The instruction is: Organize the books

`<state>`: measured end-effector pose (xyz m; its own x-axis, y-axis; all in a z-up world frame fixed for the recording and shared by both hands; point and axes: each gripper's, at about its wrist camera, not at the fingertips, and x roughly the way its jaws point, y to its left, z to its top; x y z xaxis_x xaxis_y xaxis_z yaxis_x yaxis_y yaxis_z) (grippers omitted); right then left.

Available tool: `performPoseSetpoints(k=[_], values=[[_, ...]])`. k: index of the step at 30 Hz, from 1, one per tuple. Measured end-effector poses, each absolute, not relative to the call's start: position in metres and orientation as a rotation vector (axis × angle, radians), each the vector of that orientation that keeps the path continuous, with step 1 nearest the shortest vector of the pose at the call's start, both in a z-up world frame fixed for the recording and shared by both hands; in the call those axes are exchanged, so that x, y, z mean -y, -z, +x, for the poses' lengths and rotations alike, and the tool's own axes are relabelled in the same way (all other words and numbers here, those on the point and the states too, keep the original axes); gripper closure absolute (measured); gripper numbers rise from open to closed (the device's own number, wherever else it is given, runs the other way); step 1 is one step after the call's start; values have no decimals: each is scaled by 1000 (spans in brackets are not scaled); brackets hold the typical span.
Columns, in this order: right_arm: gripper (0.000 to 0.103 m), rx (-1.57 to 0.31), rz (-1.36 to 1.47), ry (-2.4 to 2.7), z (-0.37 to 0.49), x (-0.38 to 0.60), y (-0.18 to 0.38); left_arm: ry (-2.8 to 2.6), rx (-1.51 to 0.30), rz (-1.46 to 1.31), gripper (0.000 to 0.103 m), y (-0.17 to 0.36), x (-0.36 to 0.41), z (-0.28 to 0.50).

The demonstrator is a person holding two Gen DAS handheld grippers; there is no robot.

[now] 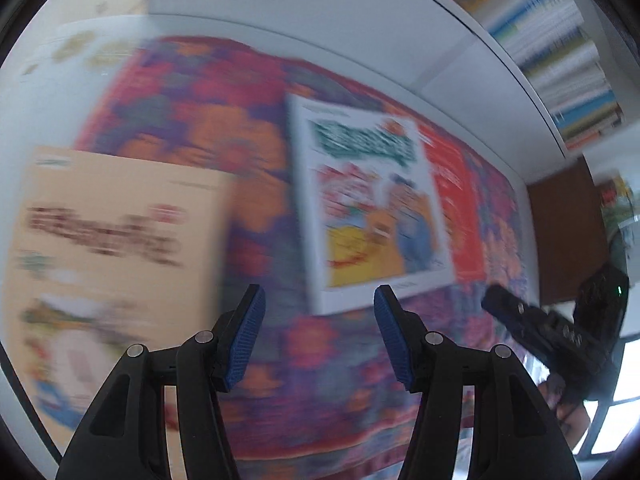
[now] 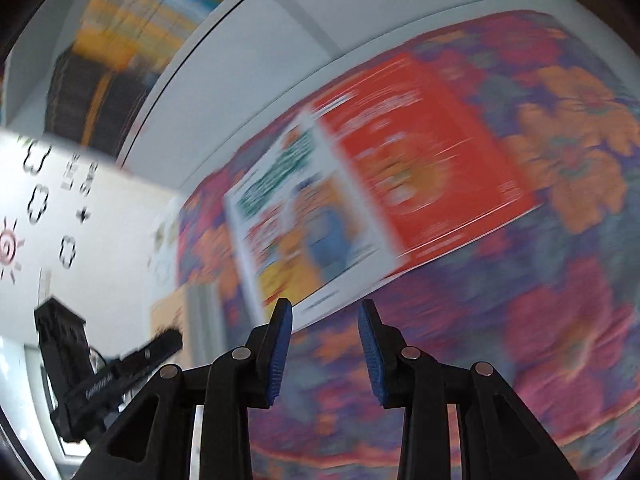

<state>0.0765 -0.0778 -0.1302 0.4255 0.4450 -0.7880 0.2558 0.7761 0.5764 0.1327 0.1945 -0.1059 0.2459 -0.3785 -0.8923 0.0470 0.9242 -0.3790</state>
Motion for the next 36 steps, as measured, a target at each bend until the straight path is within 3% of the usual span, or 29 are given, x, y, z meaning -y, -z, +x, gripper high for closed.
performPoseSetpoints(k=[9,16,21,24,26,28,30,33,36], values=[[70,-1076,746,-43,100,178,177,477,-1333,-242,49,138,-71,132],[70,-1053,728,-127,110,205,197,476,-1380,-250,49,161,-36,138],[50,-1052,809,-346,136,214,208,452,-1388,-279,49,168,-33,139],[50,-1054,834,-455,151,217,212,438,-1389,-305,49,170,-33,140],[54,-1071,852,-496,160,218,215,426,-1386,-309,49,169,-34,138],[75,-1115,890,-543,164,213,221,416,-1386,-308,49,169,-35,136],[86,-1150,1030,-670,160,207,231,409,-1389,-307,49,168,-39,133],[87,-1148,1018,-697,150,194,231,399,-1387,-294,49,167,-41,129],[96,-1175,1045,-668,152,185,244,388,-1373,-297,49,162,-48,124]])
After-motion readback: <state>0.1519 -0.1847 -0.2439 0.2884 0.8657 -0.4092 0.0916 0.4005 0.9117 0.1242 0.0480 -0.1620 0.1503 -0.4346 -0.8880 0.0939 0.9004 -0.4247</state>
